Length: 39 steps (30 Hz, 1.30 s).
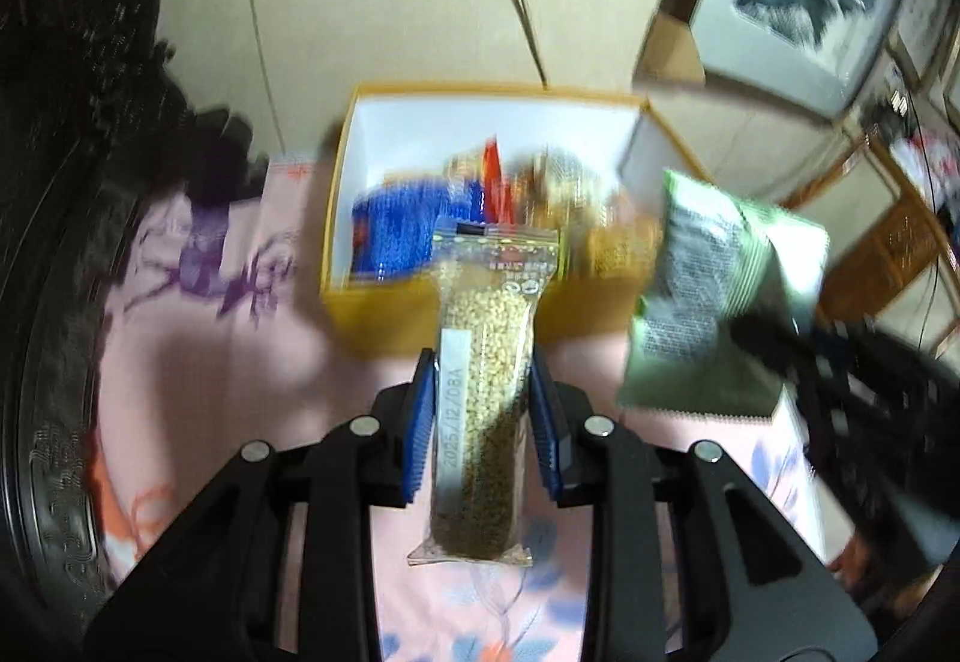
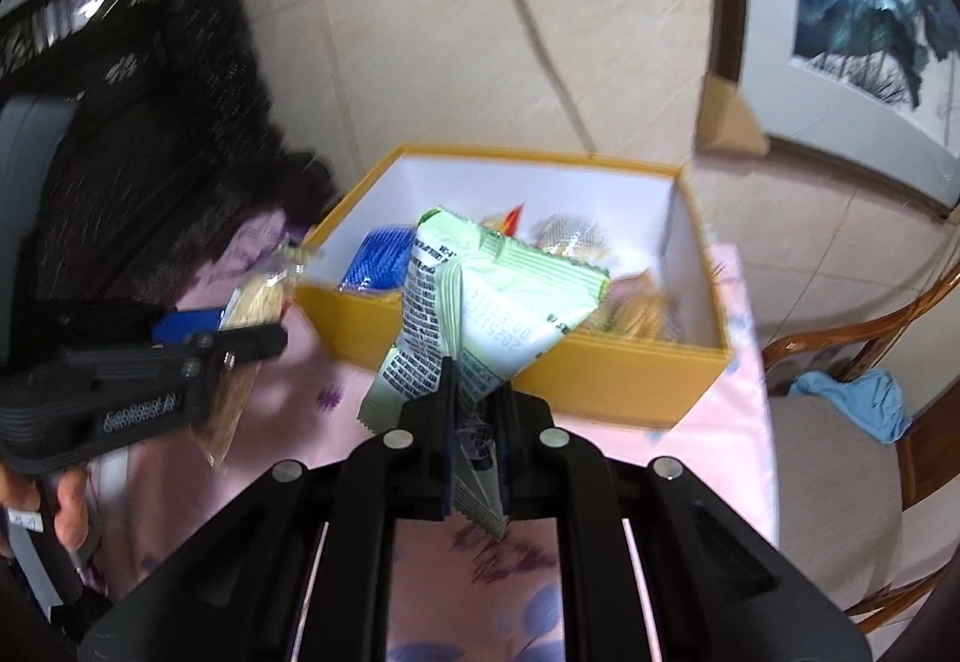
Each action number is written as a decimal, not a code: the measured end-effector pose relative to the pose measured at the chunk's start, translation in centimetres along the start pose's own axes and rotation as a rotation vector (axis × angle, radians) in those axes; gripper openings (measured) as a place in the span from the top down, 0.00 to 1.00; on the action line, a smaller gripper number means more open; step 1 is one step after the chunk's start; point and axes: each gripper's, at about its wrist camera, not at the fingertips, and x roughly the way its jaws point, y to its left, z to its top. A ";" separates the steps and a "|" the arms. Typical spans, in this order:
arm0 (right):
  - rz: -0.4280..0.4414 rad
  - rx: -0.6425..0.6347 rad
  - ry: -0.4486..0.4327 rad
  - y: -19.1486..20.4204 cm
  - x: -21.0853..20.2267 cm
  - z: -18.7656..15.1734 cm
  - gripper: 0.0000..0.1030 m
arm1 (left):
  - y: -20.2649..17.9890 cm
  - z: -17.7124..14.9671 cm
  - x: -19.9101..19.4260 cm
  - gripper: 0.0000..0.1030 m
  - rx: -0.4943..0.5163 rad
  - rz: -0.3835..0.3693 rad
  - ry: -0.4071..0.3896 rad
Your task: Organize snacks
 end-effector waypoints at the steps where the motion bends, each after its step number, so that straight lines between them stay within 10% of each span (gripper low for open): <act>1: -0.011 0.010 -0.012 -0.5 0.0 0.9 0.90 | -0.3 1.9 0.4 0.72 -0.018 -0.012 -0.014; 8: -0.072 0.071 -0.079 -3.3 0.6 6.4 0.90 | -2.8 8.3 2.9 0.72 -0.029 0.011 -0.045; 21: -0.102 0.099 -0.047 -4.5 3.4 9.3 0.88 | -3.9 10.1 4.8 0.70 -0.016 0.013 -0.038; 23: -0.121 0.113 -0.039 -4.8 3.7 9.4 0.69 | -3.7 10.4 4.8 0.46 -0.023 0.039 -0.044; 24: -0.132 0.127 -0.047 -5.0 3.7 9.4 0.52 | -3.5 10.5 4.5 0.17 -0.035 0.068 -0.067; 33: -0.141 0.143 -0.055 -5.1 3.4 9.1 0.47 | -2.8 11.1 3.7 0.08 -0.075 0.085 -0.084; 39: -0.155 0.171 -0.057 -5.5 3.3 9.3 0.22 | -2.4 11.0 3.8 0.02 -0.078 0.112 -0.083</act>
